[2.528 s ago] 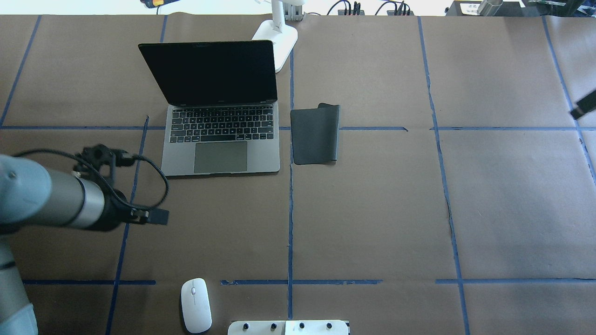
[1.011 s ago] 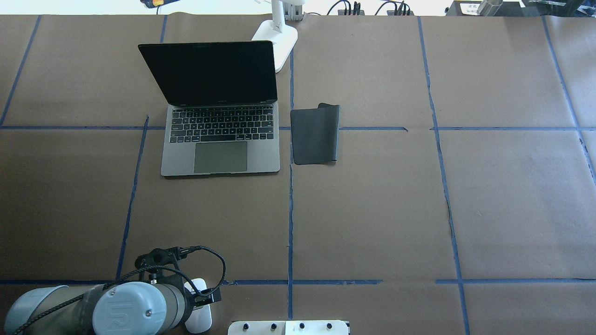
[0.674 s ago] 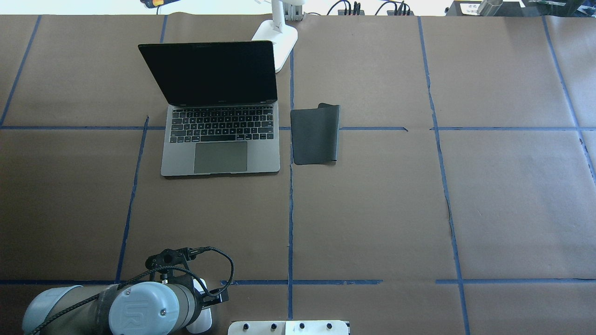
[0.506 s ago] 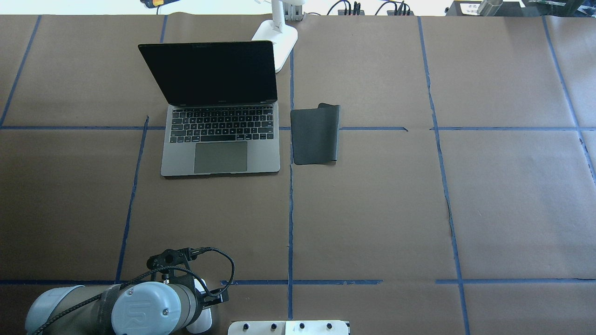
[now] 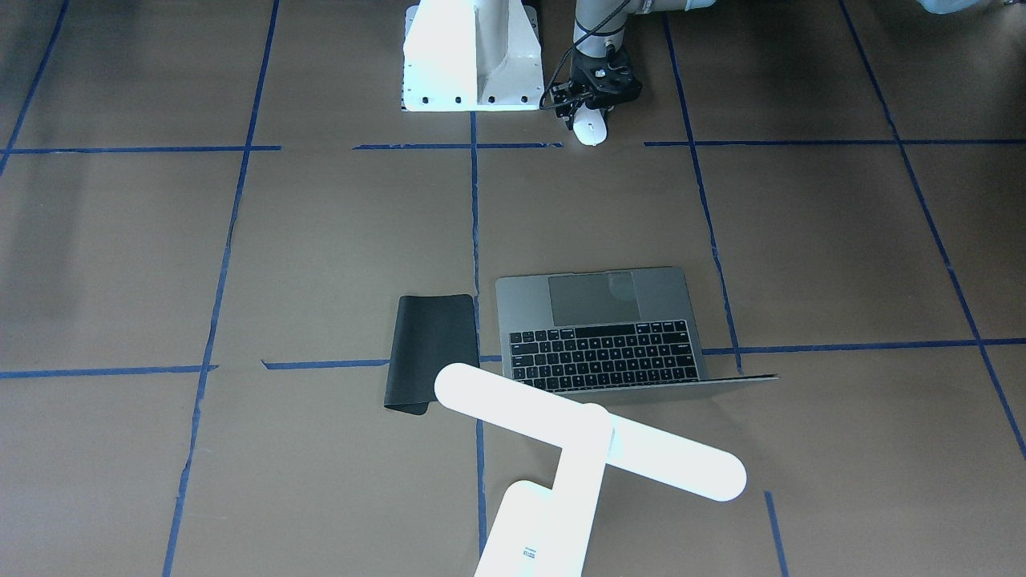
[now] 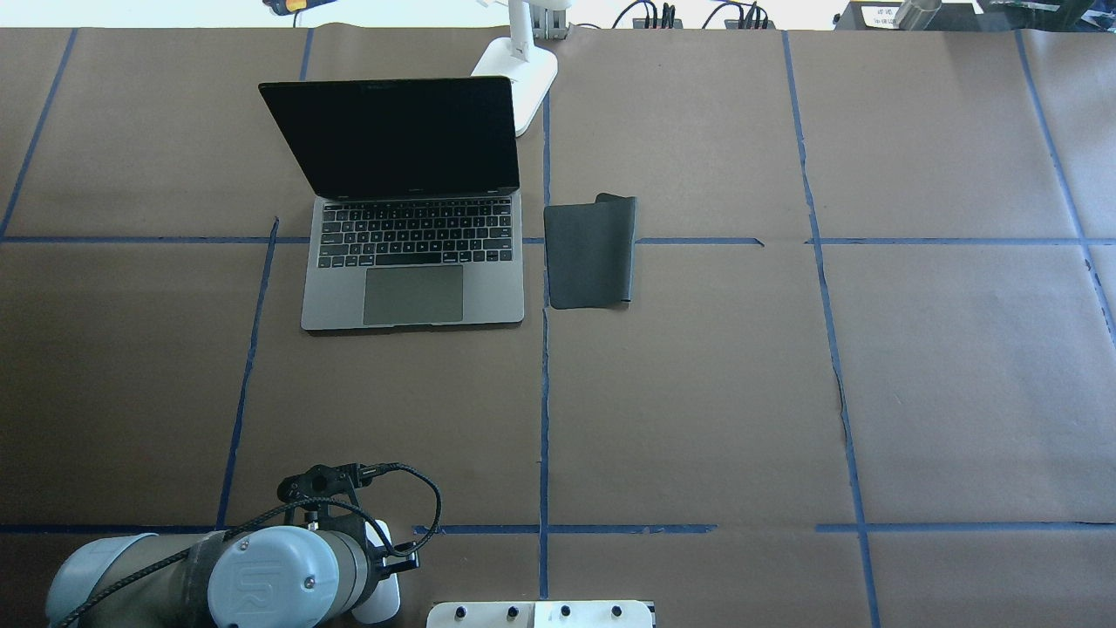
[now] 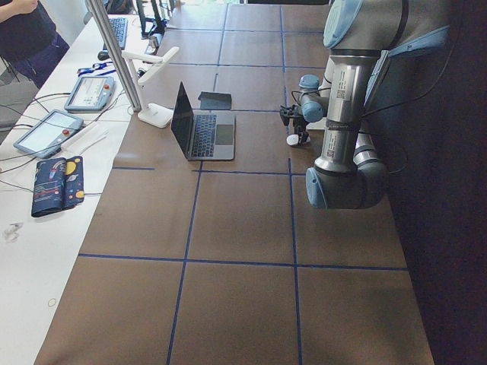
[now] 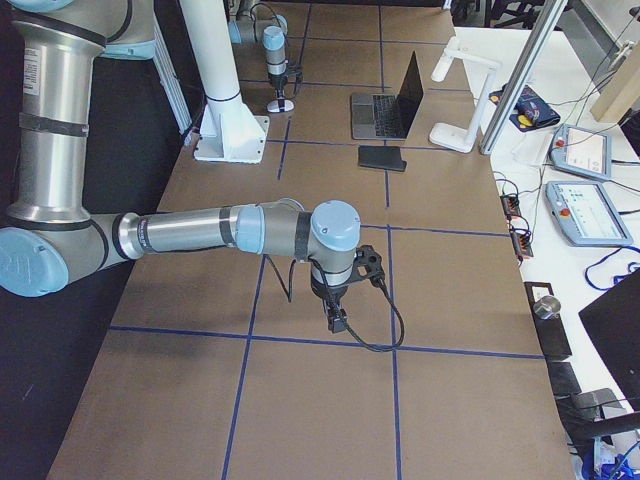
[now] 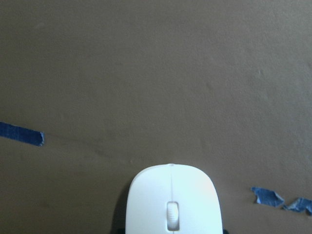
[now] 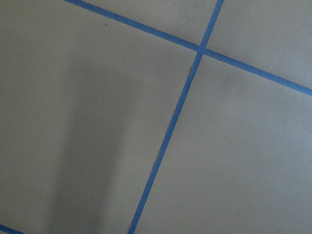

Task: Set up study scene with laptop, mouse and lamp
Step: 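Lower the left gripper onto the white mouse and grasp it, then carry the white mouse with the left gripper onto the mouse pad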

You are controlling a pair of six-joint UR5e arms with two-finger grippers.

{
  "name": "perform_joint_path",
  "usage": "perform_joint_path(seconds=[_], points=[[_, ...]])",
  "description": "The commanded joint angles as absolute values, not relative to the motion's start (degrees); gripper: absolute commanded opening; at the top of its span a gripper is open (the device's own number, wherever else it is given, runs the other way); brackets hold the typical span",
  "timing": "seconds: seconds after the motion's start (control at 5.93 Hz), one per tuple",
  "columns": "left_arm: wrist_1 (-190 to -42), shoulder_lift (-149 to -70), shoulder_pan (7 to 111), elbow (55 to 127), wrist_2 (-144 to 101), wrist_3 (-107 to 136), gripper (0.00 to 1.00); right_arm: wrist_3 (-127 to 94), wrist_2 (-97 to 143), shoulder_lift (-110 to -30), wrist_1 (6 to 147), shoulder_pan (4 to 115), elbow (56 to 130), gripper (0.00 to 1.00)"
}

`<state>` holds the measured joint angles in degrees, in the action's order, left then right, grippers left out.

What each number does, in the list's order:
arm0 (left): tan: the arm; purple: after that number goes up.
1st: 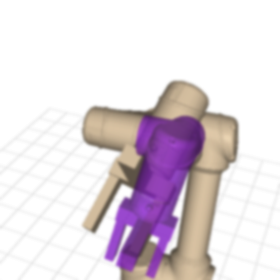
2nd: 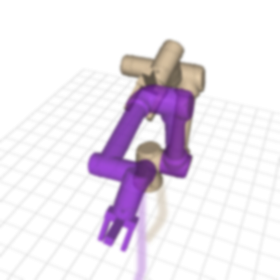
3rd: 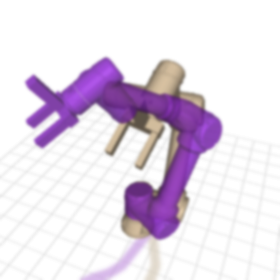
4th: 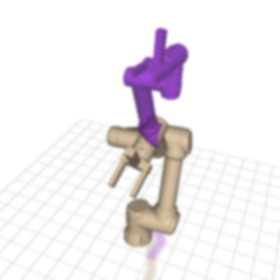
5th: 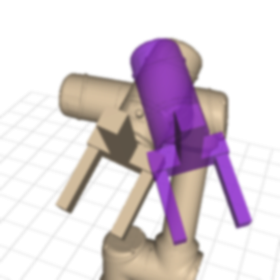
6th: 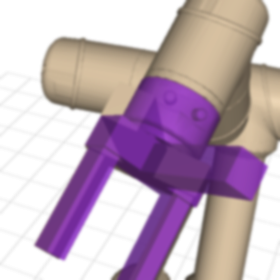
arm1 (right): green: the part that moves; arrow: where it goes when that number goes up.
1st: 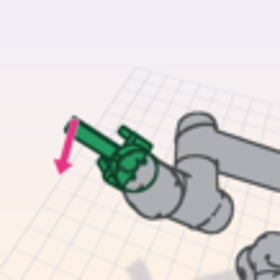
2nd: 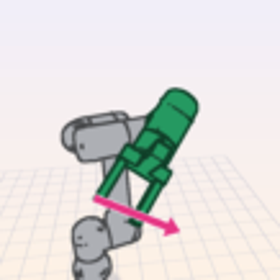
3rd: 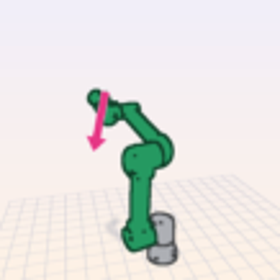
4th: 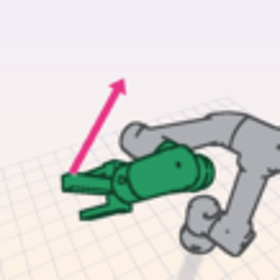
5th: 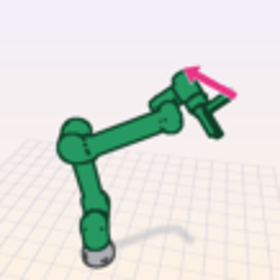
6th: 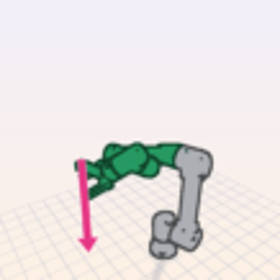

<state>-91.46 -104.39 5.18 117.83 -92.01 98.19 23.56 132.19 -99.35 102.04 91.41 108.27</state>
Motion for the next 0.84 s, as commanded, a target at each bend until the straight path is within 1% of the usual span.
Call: perform_joint_path(seconds=[0.0,0.17,0.34,0.51,0.67], points=[[-91.14,-106.94,8.50,119.00,-92.37,91.36,0.05,23.55,132.19,-99.40,102.04,91.41,107.76,1.00],[-91.06,-112.53,12.01,117.52,-92.37,87.84,0.05,23.55,132.19,-99.40,101.95,91.41,107.41,1.00],[-91.14,-119.64,15.26,112.64,-92.46,84.15,0.05,23.55,132.19,-99.40,101.95,91.41,107.32,1.00],[-91.40,-127.89,19.03,104.50,-92.81,82.63,0.04,23.55,132.27,-99.32,101.87,91.32,106.79,1.00],[-91.67,-132.41,22.47,99.80,-94.73,78.88,0.04,23.47,132.19,-99.23,101.87,91.32,106.53,1.00]])
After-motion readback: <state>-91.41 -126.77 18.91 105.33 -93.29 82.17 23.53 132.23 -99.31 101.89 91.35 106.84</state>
